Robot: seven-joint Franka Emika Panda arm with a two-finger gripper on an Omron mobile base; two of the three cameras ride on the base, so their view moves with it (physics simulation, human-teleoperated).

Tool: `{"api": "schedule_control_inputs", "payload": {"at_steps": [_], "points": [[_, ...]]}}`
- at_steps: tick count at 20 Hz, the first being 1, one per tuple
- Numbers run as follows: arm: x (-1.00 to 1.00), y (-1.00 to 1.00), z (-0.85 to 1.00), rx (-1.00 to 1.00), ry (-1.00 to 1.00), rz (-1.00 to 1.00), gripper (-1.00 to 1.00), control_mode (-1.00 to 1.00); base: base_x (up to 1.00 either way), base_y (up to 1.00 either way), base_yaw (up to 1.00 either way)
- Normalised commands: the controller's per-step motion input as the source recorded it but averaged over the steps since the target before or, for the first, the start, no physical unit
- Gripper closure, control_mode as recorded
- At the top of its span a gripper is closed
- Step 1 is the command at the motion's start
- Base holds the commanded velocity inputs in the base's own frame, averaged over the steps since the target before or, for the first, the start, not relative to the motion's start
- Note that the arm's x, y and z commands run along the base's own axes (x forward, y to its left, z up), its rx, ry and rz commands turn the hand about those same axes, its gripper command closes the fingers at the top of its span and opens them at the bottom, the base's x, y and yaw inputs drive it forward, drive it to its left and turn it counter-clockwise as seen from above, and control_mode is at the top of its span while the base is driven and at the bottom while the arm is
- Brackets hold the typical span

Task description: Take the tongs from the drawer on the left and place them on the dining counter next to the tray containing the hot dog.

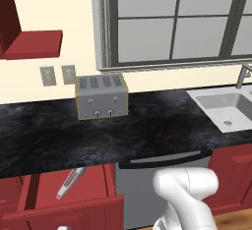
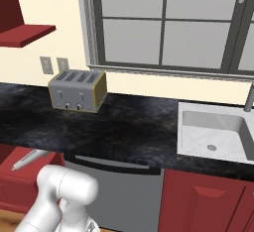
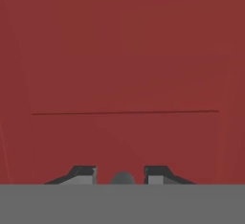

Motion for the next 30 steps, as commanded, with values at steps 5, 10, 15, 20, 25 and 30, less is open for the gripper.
{"api": "schedule_control_inputs", "payload": {"at_steps": [5, 10, 15, 20, 25, 30], "points": [[-0.37, 0.0, 0.0, 0.0, 0.0, 0.0, 1.0, -1.0, 0.0, 0.0, 0.0], [-0.14, 0.0, 0.0, 0.0, 0.0, 0.0, -1.0, -1.0, 0.0, 0.0, 0.0], [-0.01, 0.0, 0.0, 0.0, 0.0, 0.0, -1.0, -1.0, 0.0, 0.0, 0.0], [0.0, 0.0, 0.0, 0.0, 0.0, 0.0, -1.0, -1.0, 0.0, 0.0, 0.0], [-0.21, 0.0, 0.16, 0.04, 0.0, 0.0, -1.0, -1.0, 0.0, 0.0, 0.0], [-0.49, 0.0, 0.27, 0.05, -0.01, 0.0, -1.0, -1.0, 0.0, 0.0, 0.0]]}}
